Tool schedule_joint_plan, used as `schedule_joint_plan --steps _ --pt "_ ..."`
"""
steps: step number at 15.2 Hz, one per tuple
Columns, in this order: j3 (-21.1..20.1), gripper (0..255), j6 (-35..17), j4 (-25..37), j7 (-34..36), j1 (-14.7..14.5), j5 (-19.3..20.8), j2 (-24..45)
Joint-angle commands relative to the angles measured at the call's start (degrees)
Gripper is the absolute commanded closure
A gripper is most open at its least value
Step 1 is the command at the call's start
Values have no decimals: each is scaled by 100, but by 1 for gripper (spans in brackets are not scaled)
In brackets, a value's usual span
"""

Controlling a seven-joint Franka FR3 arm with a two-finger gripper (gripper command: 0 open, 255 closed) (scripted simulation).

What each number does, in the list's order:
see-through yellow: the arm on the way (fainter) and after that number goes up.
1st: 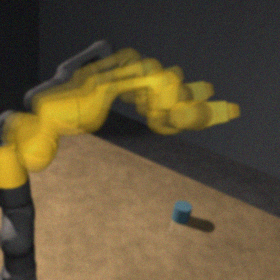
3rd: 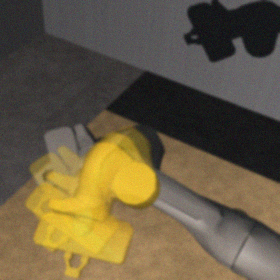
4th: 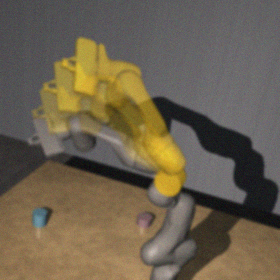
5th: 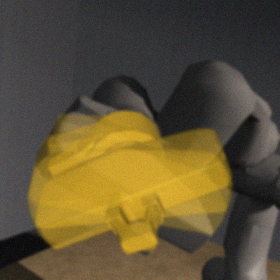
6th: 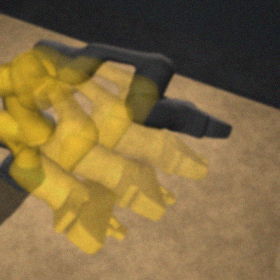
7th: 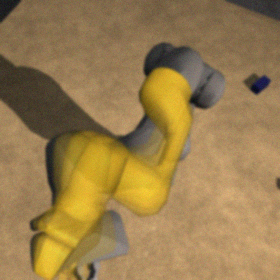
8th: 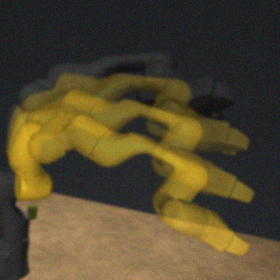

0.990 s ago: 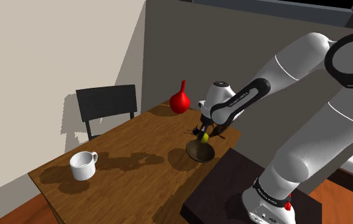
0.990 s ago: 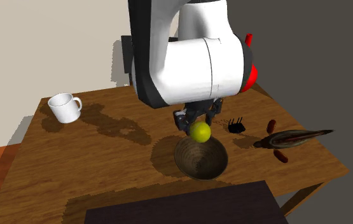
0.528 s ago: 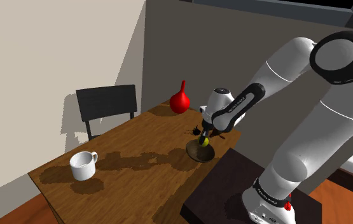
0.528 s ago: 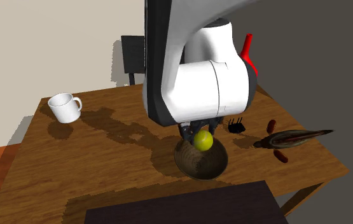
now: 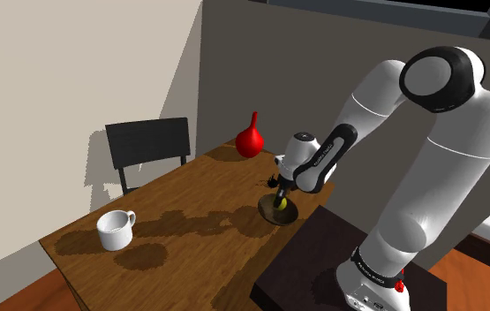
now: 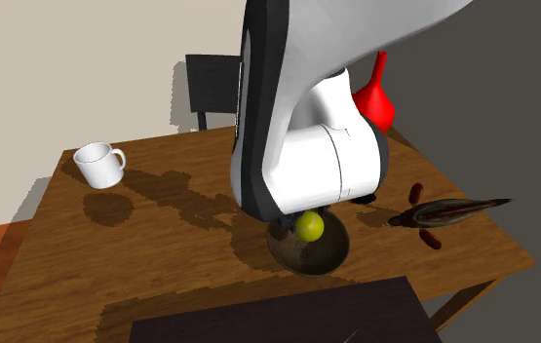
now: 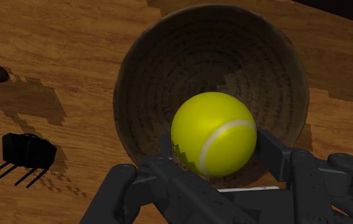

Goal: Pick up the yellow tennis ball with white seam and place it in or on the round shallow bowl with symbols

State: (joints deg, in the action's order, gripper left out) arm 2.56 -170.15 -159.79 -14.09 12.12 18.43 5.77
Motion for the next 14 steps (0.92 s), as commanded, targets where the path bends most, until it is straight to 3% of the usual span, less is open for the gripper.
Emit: schedule_joint_plan --steps 1,7,8,13,14 --pt "34 255 -72 18 51 -13 68 86" --pt "35 255 -72 18 51 -15 69 86" --pt "35 0 -72 18 51 -15 69 86" --pt "35 0 -71 18 51 -15 69 86" --pt "-99 0 159 -51 -134 53 -170 -213"
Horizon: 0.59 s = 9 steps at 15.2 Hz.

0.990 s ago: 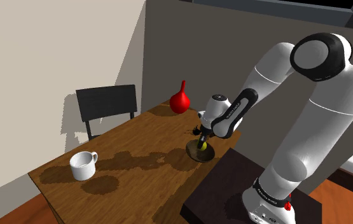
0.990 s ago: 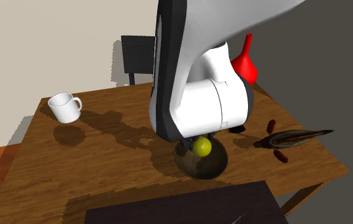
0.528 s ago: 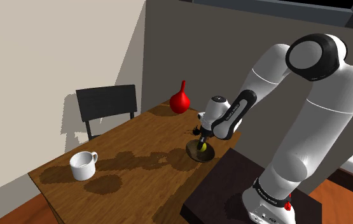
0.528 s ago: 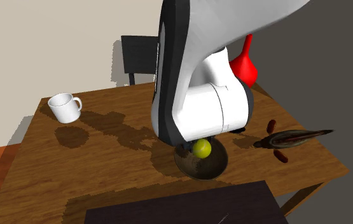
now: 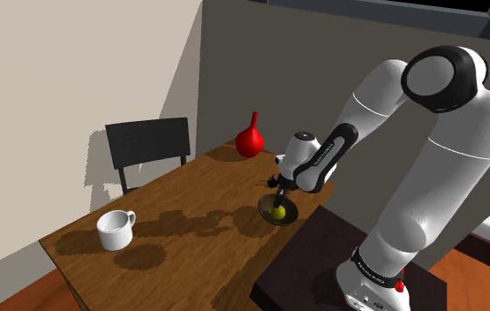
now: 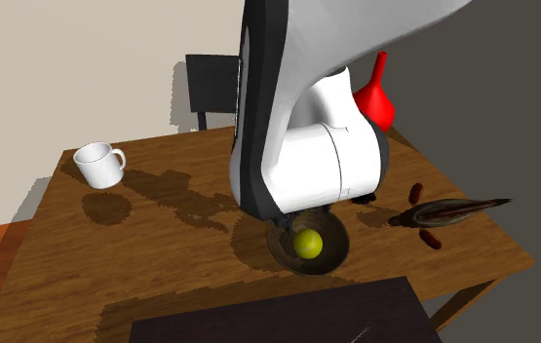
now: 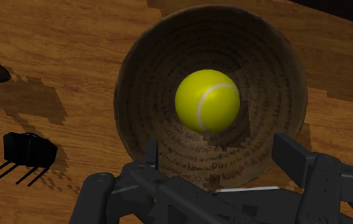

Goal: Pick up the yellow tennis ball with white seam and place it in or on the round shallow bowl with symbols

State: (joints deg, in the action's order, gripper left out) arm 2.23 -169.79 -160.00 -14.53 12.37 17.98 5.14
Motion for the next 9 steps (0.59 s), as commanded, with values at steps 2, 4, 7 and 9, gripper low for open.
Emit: schedule_joint_plan --steps 2,4,7,9 --pt "-215 0 606 -129 -405 53 -545 -737" --pt "-198 0 807 -153 -492 -4 -664 -963" --pt "-188 0 807 -153 -491 -12 -663 -963" --pt "-188 0 807 -153 -490 -12 -662 -963"
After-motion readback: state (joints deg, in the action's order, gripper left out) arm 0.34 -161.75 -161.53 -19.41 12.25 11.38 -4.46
